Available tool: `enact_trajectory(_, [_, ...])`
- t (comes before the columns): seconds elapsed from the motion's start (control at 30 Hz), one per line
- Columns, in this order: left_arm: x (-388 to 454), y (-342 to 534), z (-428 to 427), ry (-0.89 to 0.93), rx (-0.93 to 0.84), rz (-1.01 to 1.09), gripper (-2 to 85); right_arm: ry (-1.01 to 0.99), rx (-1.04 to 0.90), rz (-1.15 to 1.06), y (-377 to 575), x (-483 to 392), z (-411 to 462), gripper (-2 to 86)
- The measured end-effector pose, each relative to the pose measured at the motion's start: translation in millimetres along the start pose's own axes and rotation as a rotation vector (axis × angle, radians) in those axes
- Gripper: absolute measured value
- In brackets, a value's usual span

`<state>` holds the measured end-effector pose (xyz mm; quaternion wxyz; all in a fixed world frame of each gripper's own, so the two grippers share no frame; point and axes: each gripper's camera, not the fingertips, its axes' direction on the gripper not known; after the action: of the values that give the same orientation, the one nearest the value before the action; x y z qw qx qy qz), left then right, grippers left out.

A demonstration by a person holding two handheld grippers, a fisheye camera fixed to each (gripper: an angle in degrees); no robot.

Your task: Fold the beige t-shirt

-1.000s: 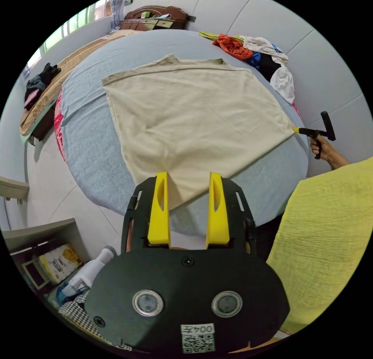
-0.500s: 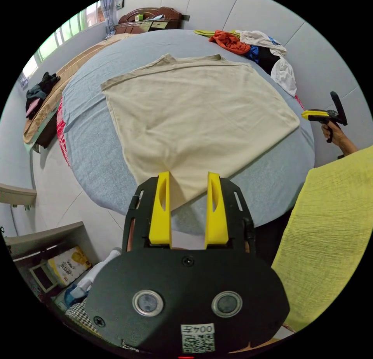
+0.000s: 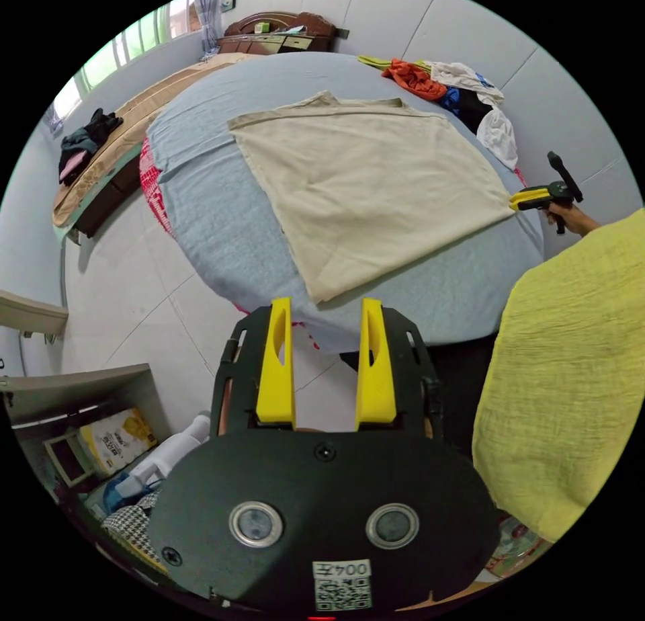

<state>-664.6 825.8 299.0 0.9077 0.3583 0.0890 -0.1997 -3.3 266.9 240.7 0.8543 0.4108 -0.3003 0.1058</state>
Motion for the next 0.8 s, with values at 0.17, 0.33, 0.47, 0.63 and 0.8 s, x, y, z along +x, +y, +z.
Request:
enact_trajectory(0.17, [-5, 0, 5, 0.044, -0.002, 0.054, 13.6, 0.045, -0.01, -0.044, -10, -15, 3, 8.7])
enact_trajectory(0.33, [-11, -3, 13, 0.071, -0.023, 0.092, 13.1, 0.036, -0.021, -0.05, -18, -17, 5, 8.6])
enact_trajectory(0.47, [-15, -1, 14, 0.079, -0.012, 0.11, 11.1, 0.034, -0.052, -0.039, -29, -18, 7, 8.5])
enact_trajectory(0.63, [-17, 0, 17, 0.074, -0.024, 0.132, 7.6, 0.03, -0.054, -0.03, -33, -16, 9, 8.4])
enact_trajectory(0.8, [-27, -2, 14, 0.098, -0.038, 0.131, 3.3, 0.031, -0.1, -0.034, -44, -13, 11, 8.3])
